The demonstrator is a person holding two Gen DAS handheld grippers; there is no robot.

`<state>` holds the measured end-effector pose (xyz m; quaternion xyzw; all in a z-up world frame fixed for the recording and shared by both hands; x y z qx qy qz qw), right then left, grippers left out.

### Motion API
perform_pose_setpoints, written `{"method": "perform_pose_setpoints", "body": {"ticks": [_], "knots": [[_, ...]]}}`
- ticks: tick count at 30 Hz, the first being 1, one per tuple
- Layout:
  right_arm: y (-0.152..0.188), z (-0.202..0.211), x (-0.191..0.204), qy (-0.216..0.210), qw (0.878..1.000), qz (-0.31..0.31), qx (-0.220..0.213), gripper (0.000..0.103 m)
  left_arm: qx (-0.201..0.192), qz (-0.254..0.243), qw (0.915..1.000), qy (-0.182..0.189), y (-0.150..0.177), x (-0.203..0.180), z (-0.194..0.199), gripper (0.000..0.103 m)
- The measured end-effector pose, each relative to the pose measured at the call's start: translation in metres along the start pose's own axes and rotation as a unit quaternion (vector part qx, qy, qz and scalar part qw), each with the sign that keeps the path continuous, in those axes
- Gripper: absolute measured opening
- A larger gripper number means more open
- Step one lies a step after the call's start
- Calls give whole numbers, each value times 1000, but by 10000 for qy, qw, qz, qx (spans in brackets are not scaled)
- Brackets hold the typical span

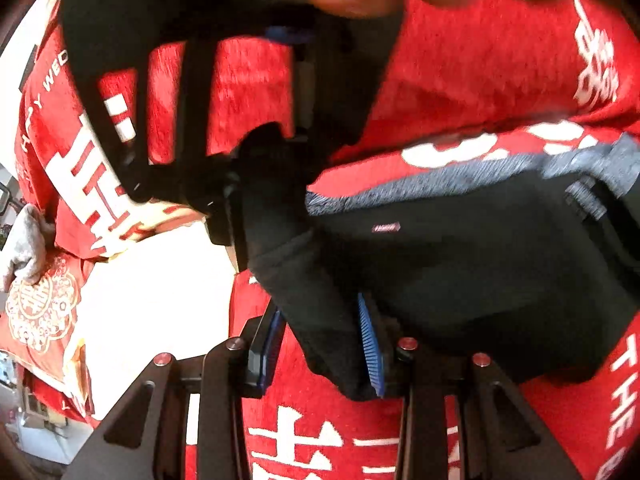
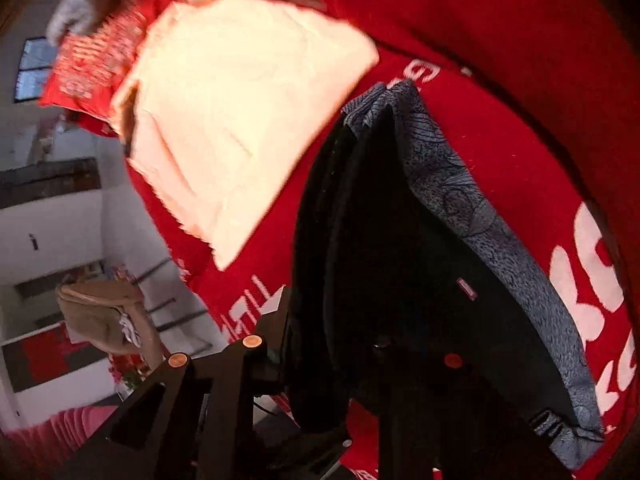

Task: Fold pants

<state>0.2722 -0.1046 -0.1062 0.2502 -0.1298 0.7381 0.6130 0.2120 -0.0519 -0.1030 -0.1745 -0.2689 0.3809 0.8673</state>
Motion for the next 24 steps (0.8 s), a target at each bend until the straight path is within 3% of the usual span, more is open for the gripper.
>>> {"method": "perform_pose_setpoints", "body": {"ticks": [8,16,24], "knots": [[62,88,-25,-1065,9848,-406,-1311,21,-500,-10,9982,320,-37,-27,73,37],[158,174,-85,-1347,9571,-828,-2429,22,-906,-383,9917,831,-92,-119,127,37],[272,206,-192,-1494,9265,-1718,-2994,21,-947,-1238,9783,1365,-110,-247,149,37]]}}
Point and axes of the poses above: each gripper's, at about its wrist camera, not at the fingertips, and z roughly against the way its jaws point, x to its left, y to its underside, the point moved 7 cm from there along -z, roughly the way its jaws point, and after that the axes turned 3 degrees about -x, right-handed, at the moved point
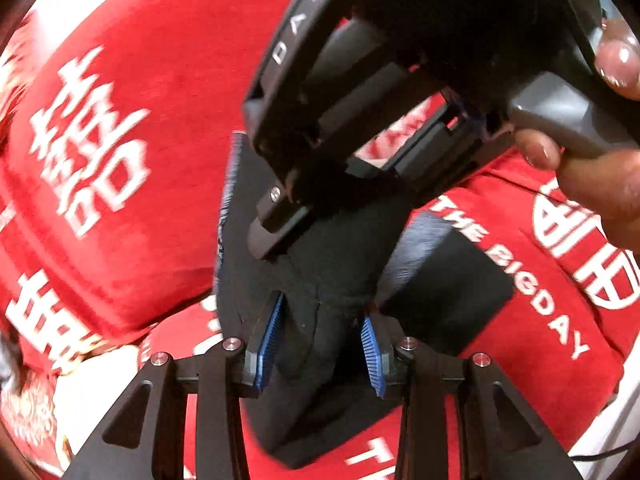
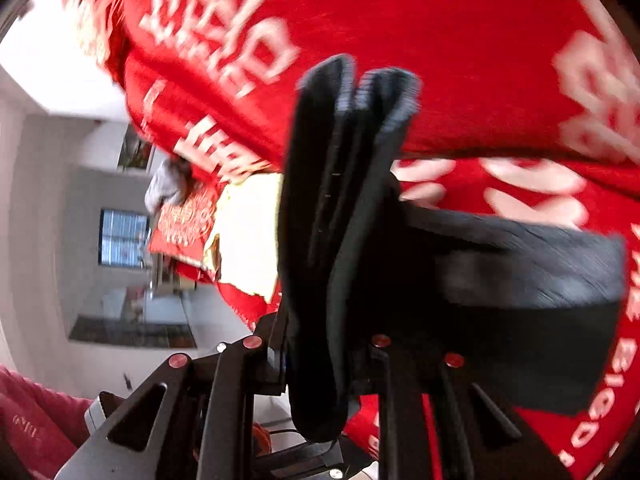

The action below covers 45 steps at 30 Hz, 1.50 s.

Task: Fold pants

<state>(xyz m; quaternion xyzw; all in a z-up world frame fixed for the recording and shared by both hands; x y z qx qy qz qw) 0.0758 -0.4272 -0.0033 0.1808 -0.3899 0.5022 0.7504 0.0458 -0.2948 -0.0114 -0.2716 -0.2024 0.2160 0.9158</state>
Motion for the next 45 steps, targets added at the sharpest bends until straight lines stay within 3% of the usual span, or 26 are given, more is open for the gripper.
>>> {"method": "perform_pose_setpoints", "body": {"ticks": [5,10,14,16,19,22,25,28,32,34,39,45], "knots": [[17,23,-73,51,9984,-543,-149,21,259,-378,9987,233,-4,-62,-30,37],[31,22,-139,227,9959,-880,-21,22,624,-704,9947,414,7,-108,-58,37],[40,12,-170,215,9920,-1241,33,22,902,-845,9907,576,18,-122,-71,37],[44,10,-177,180,9904,-1372,-37,24,945,-891,9892,674,21,-121,-69,46],[48,15,-180,253,9902,-1368,-71,25,894,-940,9881,825,25,-112,-56,48],[46,18,-175,490,9899,-1328,-53,31,933,-694,9892,889,32,-93,-42,69],[41,15,-162,884,9883,-1241,-57,41,1001,-338,9909,834,37,-60,-30,69],[42,25,-162,1395,9827,-1217,-109,47,1141,-113,9921,506,43,-24,-30,69],[48,48,-164,2250,9670,-1151,-334,50,1478,405,9879,259,56,16,-42,69],[52,59,-163,2479,9599,-1212,-486,56,1623,656,9845,94,63,37,-47,69],[65,67,-162,2535,9534,-1499,-648,57,1823,1114,9769,32,79,62,-49,69],[68,66,-153,2668,9505,-1425,-712,57,1983,1572,9674,60,88,86,-61,69]]}}
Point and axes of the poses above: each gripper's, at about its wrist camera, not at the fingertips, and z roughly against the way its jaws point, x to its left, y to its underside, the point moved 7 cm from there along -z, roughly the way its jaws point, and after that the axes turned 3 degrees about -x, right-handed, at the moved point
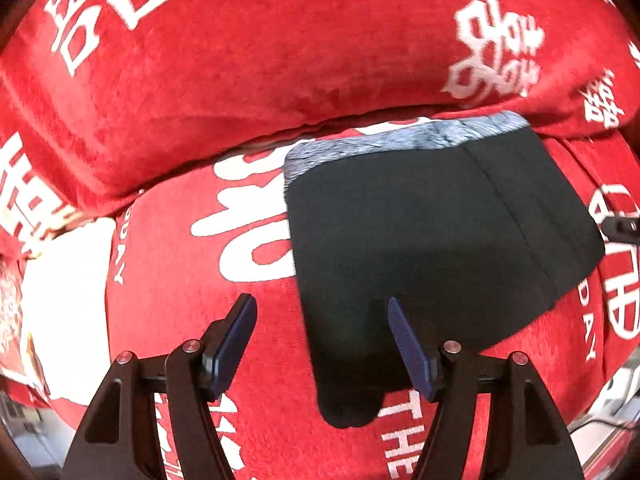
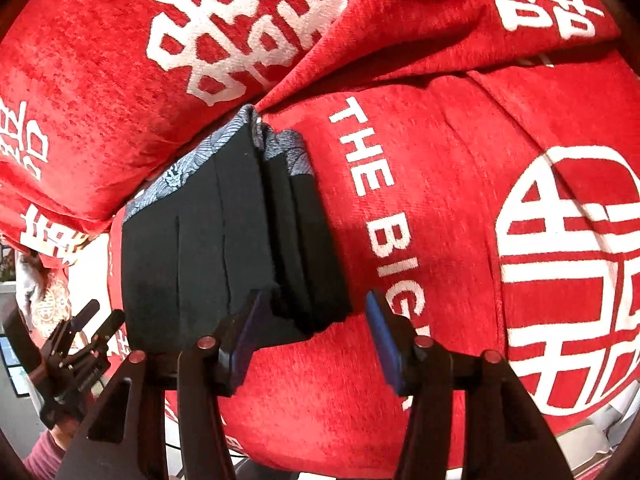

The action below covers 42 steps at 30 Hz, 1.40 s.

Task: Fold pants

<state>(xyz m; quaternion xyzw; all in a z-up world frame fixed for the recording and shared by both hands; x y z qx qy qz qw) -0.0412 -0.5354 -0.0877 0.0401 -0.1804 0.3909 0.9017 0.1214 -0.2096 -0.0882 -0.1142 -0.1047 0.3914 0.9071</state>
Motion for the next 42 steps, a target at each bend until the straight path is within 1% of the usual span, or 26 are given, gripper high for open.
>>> {"method": "perform_pose_setpoints", "body": {"ticks": [3,5,9,11,12,13,16,18,29,37,42], "knots": [[1,-3,8,29,9999,107,49,57,115,271,9995,92,-2,11,-7,69],[3,-7,11,72,9997,212,114,57,305,399,9985,208,3,13,-17,69],[13,-22,13,316,9981,439,307,59,473,504,9971,331,12,14,-28,69],[15,-24,11,346,9979,448,322,61,519,611,9957,459,12,16,-29,69],[15,-25,9,344,9980,424,326,63,566,680,9947,517,12,17,-31,77],[16,-26,7,329,9982,372,340,64,608,740,9940,527,13,19,-33,86],[16,-27,3,259,9986,249,385,66,759,987,9897,704,13,25,-39,87],[16,-26,3,255,9985,280,389,66,829,1077,9878,761,13,27,-41,87],[8,-31,-3,206,9981,280,516,71,875,1031,9881,736,10,25,-45,87],[11,-28,-11,-7,9983,171,561,71,891,993,9885,717,5,25,-46,87],[10,-28,-12,-44,9981,183,584,72,912,982,9882,743,1,24,-49,87]]}}
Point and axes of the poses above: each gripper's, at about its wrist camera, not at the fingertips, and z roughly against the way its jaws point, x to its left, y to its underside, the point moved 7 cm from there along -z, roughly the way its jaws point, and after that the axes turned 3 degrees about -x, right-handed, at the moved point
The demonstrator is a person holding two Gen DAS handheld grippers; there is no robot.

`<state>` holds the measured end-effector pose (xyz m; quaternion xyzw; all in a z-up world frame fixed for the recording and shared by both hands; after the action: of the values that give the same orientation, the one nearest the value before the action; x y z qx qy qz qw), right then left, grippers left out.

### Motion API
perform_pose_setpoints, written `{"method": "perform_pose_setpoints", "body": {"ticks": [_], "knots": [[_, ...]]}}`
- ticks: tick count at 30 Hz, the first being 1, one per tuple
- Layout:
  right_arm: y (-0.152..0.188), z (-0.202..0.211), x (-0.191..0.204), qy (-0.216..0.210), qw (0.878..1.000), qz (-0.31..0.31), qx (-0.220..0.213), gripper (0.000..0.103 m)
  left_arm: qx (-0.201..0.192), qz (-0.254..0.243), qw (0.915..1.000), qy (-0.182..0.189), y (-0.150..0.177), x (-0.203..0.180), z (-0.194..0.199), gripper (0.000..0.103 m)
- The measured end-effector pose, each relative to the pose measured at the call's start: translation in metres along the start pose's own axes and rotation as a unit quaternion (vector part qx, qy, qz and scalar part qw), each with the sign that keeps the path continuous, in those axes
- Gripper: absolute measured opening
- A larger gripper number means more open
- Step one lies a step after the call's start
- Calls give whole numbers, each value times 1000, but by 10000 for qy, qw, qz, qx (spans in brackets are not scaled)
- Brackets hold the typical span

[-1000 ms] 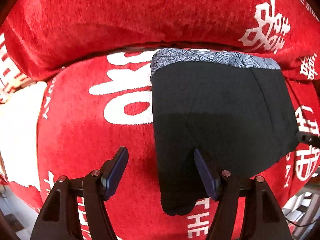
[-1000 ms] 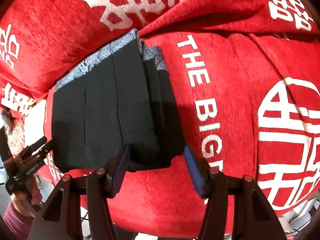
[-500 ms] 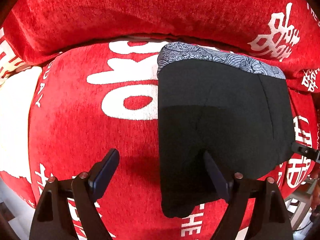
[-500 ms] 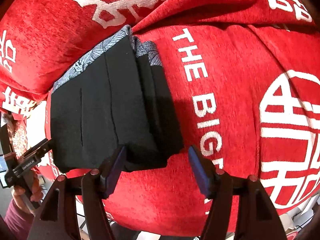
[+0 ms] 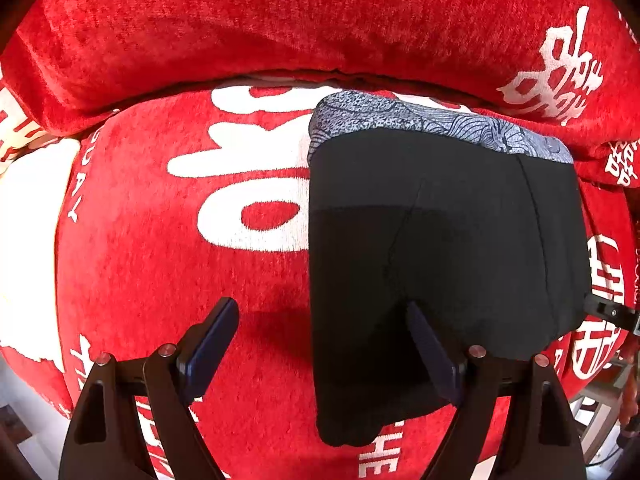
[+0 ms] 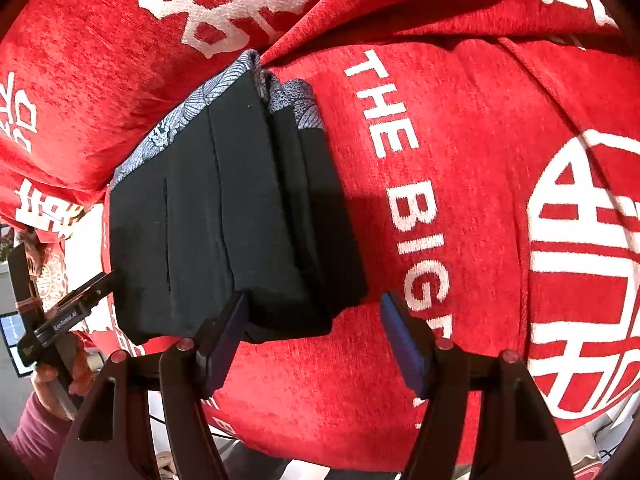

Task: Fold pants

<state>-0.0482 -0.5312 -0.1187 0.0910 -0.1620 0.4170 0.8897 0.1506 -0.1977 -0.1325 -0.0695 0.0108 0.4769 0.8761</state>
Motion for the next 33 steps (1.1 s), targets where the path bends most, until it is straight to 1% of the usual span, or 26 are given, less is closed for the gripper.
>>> {"method": "perform_pose_setpoints", "body": {"ticks": [6,7,8,9,11,17,19,23,26,27,28,29,33], "knots": [[0,2,-4,-37,10000,-21,7,74,30,-70,9999,-82,-4,-4,-3,87],[-1,3,-4,-54,10000,0,-14,74,44,-76,9999,-98,-4,-4,-3,88],[-1,3,-3,-59,10000,10,-22,74,62,-74,9999,-128,-4,-3,-4,93],[-2,4,-3,-70,10000,27,-33,74,52,-71,9998,-178,-6,-2,-5,102],[-5,4,-3,-81,9999,58,-40,74,7,-81,9997,-231,-7,-1,-5,102],[-14,5,-3,-130,9998,125,-47,74,76,-59,9997,-208,-10,1,-9,102],[-16,5,-2,-131,9998,142,-59,79,90,-57,9997,-209,-11,0,-10,102],[-19,7,-1,-101,9994,267,-193,82,115,-33,9998,-183,-13,0,-12,102],[-26,9,-5,-45,9992,280,-272,89,147,1,9998,-160,-14,0,-14,102],[-27,9,-6,-9,9992,266,-301,100,154,6,9998,-157,-14,0,-14,102],[-29,9,-8,-16,9991,234,-362,103,158,7,9998,-149,-14,0,-15,102],[-30,9,-9,-43,9991,202,-378,103,161,3,9998,-146,-14,0,-16,102],[-28,3,-12,-309,9993,10,-192,103,190,-3,9998,-117,-17,-2,-19,102]]}}
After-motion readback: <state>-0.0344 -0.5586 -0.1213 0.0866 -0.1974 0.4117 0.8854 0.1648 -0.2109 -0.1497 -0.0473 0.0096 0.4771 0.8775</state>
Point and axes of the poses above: each gripper's, at about its wrist camera, not at the fingertips, and z roughly against the way its jaws point, x to its left, y to its underside, the point moved 7 cm from there along -z, roughly the way its jaws point, and after that the axes turned 3 degrees about -x, right-handed, at the moved point
